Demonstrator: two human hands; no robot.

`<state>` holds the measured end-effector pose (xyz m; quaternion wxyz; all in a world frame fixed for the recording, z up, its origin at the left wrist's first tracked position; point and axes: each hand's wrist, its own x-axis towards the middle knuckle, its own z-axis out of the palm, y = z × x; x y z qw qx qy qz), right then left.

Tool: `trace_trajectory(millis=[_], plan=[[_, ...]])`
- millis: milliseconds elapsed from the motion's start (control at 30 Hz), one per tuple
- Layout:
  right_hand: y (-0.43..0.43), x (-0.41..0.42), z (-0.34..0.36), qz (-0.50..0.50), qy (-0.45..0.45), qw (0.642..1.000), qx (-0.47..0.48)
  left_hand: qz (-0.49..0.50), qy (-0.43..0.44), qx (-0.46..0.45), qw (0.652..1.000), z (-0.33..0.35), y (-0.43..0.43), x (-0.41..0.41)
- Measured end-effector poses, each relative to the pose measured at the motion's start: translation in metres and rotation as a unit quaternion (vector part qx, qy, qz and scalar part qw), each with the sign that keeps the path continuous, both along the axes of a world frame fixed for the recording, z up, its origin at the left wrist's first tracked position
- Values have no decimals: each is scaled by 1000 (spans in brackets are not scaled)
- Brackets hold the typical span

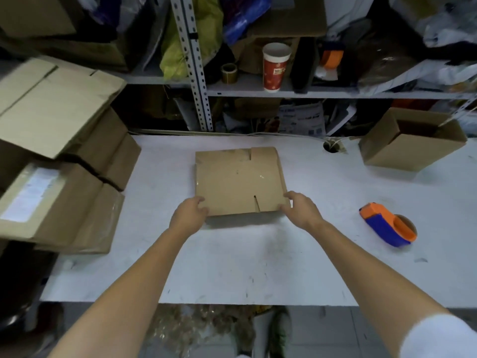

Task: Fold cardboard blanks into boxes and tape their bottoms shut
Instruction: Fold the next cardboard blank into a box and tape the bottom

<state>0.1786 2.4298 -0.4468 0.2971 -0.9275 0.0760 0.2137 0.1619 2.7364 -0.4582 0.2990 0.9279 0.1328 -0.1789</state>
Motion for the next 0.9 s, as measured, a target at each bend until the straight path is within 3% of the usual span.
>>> trace_trajectory(millis=[100,233,433,700,800,900], plan=[[14,35,-9,-44,-16,999,20,62,-15,-34,997,-5,5,33],[28,71,-28,-53,-26,998,22,100,31,-67,992,-18,9,64],[46,89,-48,-83,31,993,74,134,90,-137,977,-36,3,83],[49,62,-19,-176,31,953,246,184,-5,-250,951,5,-11,66],[46,44,17,-145,2,932,332,142,-45,-300,942,35,-24,59],[29,27,49,-85,-34,934,345,118,-63,-363,922,63,-40,54]])
